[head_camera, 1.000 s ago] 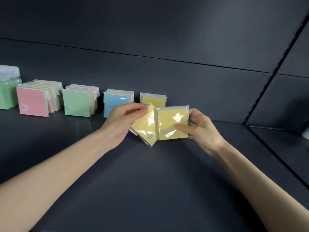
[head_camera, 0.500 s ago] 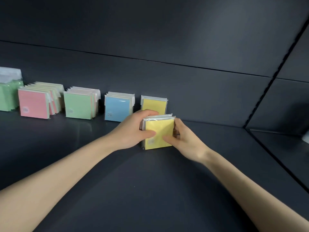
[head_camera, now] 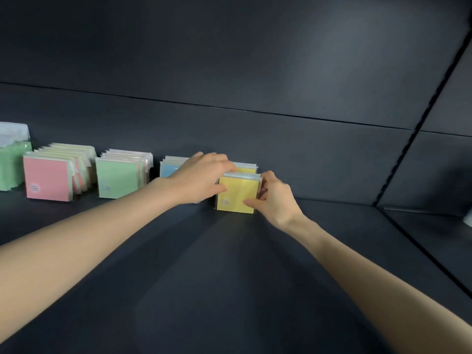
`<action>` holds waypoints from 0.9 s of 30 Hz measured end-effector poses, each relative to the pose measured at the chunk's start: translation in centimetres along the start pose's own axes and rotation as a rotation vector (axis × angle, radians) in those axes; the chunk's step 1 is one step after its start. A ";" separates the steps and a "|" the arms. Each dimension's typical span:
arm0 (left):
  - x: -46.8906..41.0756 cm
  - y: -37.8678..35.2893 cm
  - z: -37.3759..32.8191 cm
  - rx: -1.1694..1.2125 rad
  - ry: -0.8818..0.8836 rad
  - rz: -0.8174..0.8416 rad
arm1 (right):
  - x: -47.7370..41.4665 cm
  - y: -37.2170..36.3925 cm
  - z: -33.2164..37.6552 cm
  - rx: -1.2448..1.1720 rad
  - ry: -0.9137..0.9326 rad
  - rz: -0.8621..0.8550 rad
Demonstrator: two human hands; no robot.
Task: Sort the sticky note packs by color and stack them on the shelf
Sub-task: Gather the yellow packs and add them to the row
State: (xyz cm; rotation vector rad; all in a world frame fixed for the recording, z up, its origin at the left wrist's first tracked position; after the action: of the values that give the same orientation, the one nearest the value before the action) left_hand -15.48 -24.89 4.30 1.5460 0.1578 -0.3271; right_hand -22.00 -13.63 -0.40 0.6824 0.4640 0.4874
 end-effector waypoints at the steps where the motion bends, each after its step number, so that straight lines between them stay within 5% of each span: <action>1: -0.2 -0.1 0.0 -0.066 -0.019 -0.020 | -0.3 -0.1 0.0 0.001 0.001 -0.018; 27: -2.0 -1.7 1.0 -0.324 -0.092 -0.009 | -1.8 -1.8 -1.5 0.107 -0.077 0.038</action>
State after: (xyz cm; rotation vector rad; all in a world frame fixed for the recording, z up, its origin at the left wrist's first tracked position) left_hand -18.02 -25.69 3.30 1.2084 0.1383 -0.3600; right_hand -23.78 -15.17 -2.21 0.8113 0.4072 0.4725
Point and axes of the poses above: each hand's wrist, its own x-axis away from the middle knuckle, its own y-axis out of the back of the hand, z = x × y, the point moved 9 cm from there along -x, towards the middle knuckle, and after that the axes turned 2 degrees about z, right-handed, at the moved point
